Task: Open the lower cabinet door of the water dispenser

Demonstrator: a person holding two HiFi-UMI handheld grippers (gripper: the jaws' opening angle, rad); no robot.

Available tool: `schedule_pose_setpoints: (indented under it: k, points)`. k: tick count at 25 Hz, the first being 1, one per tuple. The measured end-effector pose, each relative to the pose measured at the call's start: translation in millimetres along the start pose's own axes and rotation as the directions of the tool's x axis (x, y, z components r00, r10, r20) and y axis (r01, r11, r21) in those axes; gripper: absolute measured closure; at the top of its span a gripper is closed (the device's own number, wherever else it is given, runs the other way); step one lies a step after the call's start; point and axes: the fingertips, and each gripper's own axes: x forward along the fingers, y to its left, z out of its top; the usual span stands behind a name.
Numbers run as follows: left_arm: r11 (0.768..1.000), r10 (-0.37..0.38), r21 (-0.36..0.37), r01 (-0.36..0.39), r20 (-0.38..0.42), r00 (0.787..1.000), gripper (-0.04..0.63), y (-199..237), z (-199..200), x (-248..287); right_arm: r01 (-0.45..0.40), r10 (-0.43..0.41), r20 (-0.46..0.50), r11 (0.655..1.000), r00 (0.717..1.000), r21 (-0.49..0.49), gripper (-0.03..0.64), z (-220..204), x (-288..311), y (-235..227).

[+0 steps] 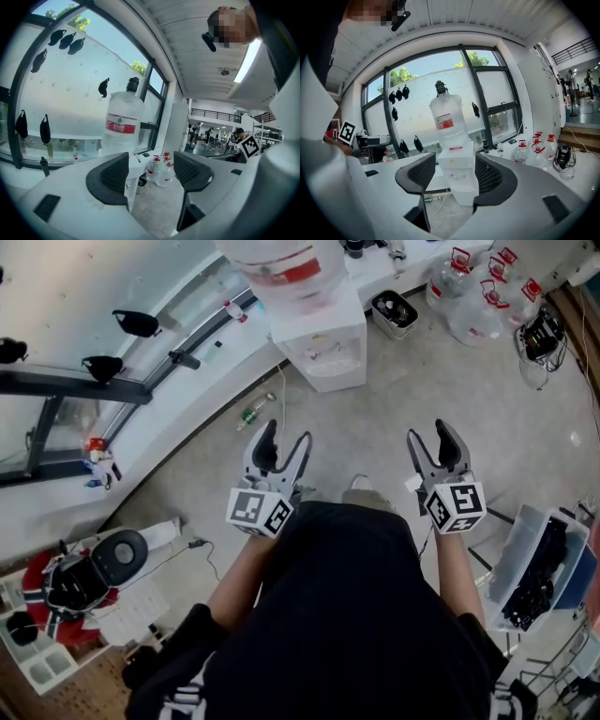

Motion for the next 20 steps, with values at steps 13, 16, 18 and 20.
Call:
schedule_pose_setpoints:
  k: [13, 16, 18, 20]
  points:
    - [0.997, -0.066, -0.036, 0.064, -0.037, 0.997, 0.318, 13.5, -8.4, 32.9, 0.079, -0.078, -0.046, 0.997, 0.996, 0.010, 0.385, -12.7, 5.4, -13.9]
    - [0.993, -0.112, -0.036, 0.111, -0.043, 0.993, 0.316, 17.1, -7.5, 50.1, 0.121, -0.121, -0.026, 0.992, 0.992, 0.021, 0.385, -5.3, 11.8, -17.3]
    - [0.990, -0.137, -0.031, 0.136, -0.033, 0.990, 0.316, 21.4, 1.6, 59.2, 0.137, -0.137, -0.017, 0.990, 0.990, 0.037, 0.385, 0.3, 17.0, -12.5]
    - [0.988, -0.152, -0.028, 0.152, -0.020, 0.988, 0.316, 29.4, 10.9, 68.4, 0.130, -0.130, -0.018, 0.990, 0.991, 0.044, 0.385, 4.5, 28.7, -4.7]
